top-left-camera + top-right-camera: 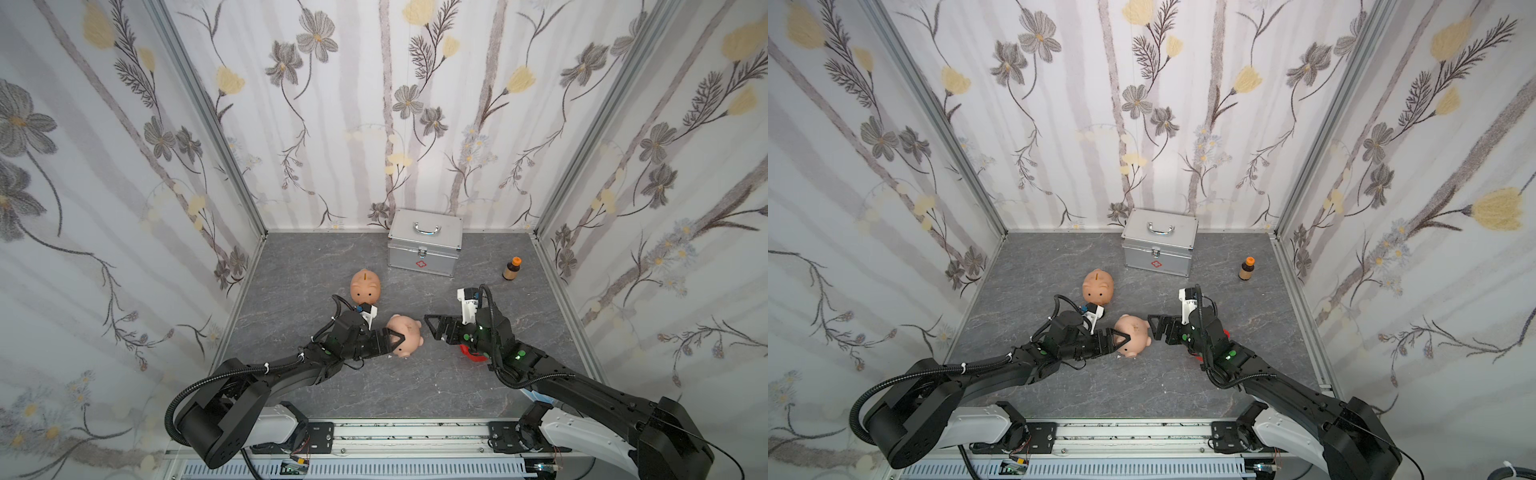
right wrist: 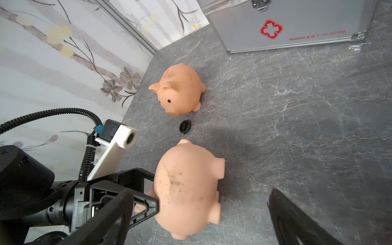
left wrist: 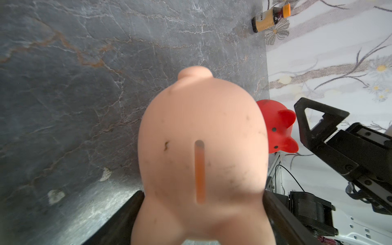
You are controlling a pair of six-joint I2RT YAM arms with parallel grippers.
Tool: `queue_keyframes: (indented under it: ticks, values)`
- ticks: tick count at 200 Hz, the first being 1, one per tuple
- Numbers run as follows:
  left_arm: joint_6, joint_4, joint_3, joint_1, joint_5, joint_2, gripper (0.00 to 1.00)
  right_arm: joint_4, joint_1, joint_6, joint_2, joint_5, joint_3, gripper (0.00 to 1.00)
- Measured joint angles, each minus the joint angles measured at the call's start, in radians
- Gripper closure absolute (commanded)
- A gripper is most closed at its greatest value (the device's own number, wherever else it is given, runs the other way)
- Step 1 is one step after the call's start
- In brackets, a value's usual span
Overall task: Open piggy banks
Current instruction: Adjust the piggy bank at the center of the board.
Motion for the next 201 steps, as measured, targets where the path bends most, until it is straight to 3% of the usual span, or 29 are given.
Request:
queue_keyframes:
  ticks: [31, 79, 122, 150, 201]
  values:
    - [-0.014, 0.030, -0.023, 0.015, 0.005, -0.005, 0.00, 0.001, 0.006, 0.003, 0.039, -0.007, 0.013, 0.00]
    - [-0.017, -0.006, -0.042, 0.037, -0.011, -0.045, 0.00, 0.000, 0.014, 0.007, 0.072, -0.010, 0.033, 0.01]
    - [0.005, -0.074, -0.048, 0.050, -0.052, -0.102, 0.00, -0.030, 0.020, 0.007, 0.138, 0.005, 0.089, 0.10]
    - [0.021, -0.105, -0.048, 0.052, -0.073, -0.110, 0.00, -0.071, 0.025, 0.014, 0.194, 0.036, 0.133, 0.11]
    - [0.067, -0.203, -0.029, 0.052, -0.204, -0.199, 0.00, -0.156, 0.027, 0.014, 0.353, 0.075, 0.223, 0.16]
